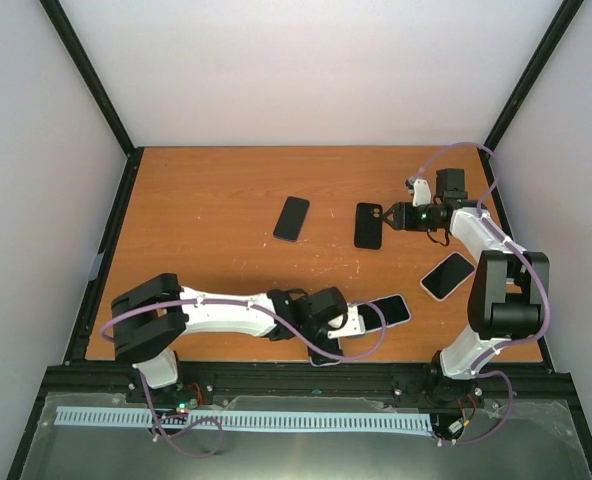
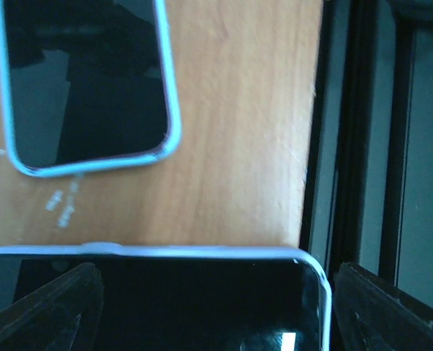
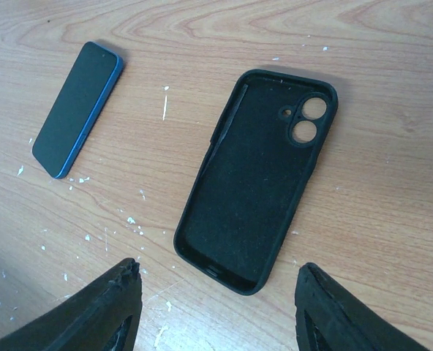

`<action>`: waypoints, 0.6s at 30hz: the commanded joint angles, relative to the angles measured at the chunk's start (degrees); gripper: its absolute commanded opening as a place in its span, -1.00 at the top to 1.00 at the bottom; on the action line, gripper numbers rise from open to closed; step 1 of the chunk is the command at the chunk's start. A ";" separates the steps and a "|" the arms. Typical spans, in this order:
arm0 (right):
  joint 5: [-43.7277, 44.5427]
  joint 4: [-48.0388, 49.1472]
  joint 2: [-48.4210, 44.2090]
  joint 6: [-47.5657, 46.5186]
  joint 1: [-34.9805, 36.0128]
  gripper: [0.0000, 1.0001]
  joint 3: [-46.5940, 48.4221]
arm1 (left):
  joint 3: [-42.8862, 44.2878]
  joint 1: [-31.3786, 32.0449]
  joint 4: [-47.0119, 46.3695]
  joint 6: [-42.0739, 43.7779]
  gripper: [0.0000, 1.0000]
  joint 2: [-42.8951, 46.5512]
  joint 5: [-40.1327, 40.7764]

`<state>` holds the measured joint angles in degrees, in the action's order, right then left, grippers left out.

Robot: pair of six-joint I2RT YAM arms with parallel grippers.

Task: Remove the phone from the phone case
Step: Move the phone to the center of the board.

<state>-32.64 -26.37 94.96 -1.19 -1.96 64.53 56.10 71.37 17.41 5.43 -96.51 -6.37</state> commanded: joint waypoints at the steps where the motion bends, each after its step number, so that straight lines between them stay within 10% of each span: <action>1: -0.49 0.14 -0.92 -1.07 -0.68 -0.15 -0.15 | -1.72 1.83 -0.06 6.14 -0.74 0.73 -0.76; 3: -0.44 0.09 -0.96 -1.05 -0.84 -0.15 -0.09 | -1.70 1.96 0.78 7.46 -0.99 -0.09 0.10; 18: -1.33 -0.08 0.39 -1.20 -1.03 -0.15 0.04 | -1.49 3.33 -0.29 10.86 -0.92 -1.84 20.83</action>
<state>-33.36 -26.37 94.96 -1.52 -2.59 64.53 54.26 74.43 18.06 14.59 -99.50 4.75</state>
